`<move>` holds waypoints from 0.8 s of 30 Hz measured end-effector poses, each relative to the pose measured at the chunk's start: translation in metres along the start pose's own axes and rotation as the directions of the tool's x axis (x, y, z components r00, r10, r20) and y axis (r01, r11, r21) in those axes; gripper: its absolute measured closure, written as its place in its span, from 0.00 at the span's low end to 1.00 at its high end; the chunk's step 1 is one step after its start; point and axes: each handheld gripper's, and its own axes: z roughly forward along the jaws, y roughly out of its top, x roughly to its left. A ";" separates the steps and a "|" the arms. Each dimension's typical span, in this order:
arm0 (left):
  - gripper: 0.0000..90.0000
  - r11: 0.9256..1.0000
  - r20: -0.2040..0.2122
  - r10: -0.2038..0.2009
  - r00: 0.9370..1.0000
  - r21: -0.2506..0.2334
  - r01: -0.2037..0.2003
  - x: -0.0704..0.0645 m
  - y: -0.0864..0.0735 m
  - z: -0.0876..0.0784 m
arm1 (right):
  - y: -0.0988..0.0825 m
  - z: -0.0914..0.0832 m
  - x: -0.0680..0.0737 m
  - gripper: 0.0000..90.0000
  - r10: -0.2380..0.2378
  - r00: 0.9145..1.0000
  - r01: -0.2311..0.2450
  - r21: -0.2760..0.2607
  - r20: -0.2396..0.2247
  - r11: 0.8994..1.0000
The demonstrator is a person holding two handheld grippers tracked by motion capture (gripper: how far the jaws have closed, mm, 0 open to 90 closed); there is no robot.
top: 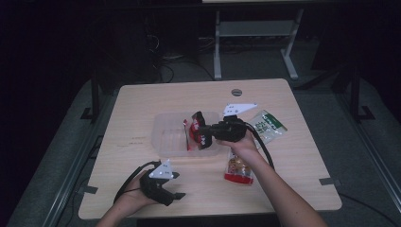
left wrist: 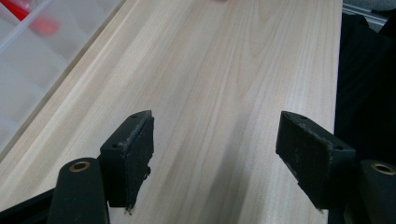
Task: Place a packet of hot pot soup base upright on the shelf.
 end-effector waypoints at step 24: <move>0.30 1.000 0.002 -0.001 1.000 0.006 0.001 0.000 0.000 0.000 | -0.007 0.007 -0.004 0.79 0.011 0.999 -0.013 0.041 0.037 0.999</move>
